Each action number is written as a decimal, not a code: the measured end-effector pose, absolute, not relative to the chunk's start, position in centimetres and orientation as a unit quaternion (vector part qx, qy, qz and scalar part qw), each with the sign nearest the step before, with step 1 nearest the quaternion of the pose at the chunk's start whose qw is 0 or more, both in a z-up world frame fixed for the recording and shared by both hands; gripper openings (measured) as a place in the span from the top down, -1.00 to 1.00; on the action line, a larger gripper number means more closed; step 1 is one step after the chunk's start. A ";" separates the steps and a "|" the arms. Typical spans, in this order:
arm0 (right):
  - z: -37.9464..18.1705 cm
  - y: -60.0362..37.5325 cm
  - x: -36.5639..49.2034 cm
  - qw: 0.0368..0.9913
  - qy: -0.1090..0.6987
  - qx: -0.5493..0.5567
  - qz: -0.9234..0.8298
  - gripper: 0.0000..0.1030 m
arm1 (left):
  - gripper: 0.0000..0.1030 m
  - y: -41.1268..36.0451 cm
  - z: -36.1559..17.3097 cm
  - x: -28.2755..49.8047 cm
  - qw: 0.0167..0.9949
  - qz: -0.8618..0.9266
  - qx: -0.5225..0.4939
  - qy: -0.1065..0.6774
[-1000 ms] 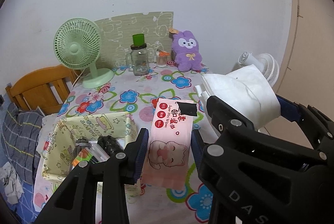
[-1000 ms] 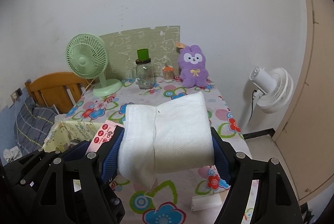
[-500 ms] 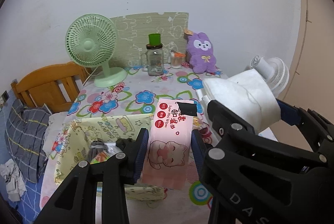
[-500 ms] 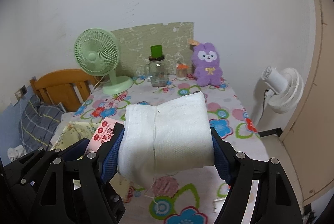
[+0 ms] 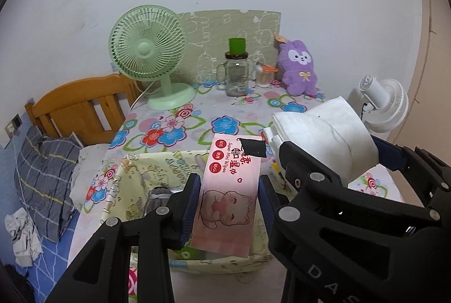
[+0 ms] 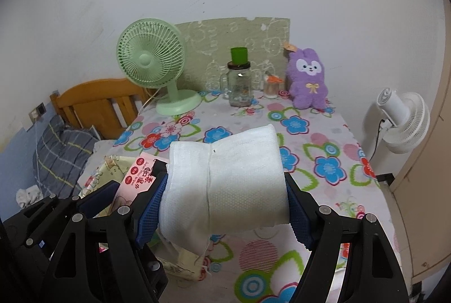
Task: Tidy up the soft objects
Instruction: 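Carry the pink pack and white towel over the fabric box with both tools, then lower the pink pack and towel into the box and open both tools, then withdraw both tools from the box back over the table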
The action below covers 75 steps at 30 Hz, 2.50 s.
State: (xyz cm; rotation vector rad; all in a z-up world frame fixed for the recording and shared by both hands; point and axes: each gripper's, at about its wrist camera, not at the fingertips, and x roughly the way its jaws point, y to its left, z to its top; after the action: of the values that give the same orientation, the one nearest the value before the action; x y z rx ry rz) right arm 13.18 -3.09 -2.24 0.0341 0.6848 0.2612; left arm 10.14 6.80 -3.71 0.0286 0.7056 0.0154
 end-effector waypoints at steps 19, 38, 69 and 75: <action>-4.1 2.5 15.1 0.925 0.337 -0.019 0.174 -0.54 | 0.15 12.5 -6.6 12.1 0.925 0.047 -0.014 0.376; -7.3 6.4 17.1 0.902 0.367 -0.011 0.226 -0.60 | -0.59 15.5 -9.1 12.9 0.909 0.082 -0.021 0.407; -4.1 2.2 14.9 0.920 0.334 -0.037 0.202 -0.88 | -0.75 11.8 -6.3 11.1 0.924 0.062 -0.022 0.377; -3.2 0.5 14.1 0.924 0.327 -0.029 0.196 -0.88 | -0.84 10.3 -5.4 10.4 0.929 0.057 -0.016 0.364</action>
State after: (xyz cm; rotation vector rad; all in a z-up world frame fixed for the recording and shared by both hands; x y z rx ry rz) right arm 14.09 0.47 -3.22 -0.0597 0.6718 0.4022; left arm 10.43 10.29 -5.36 -0.0321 0.7466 0.1170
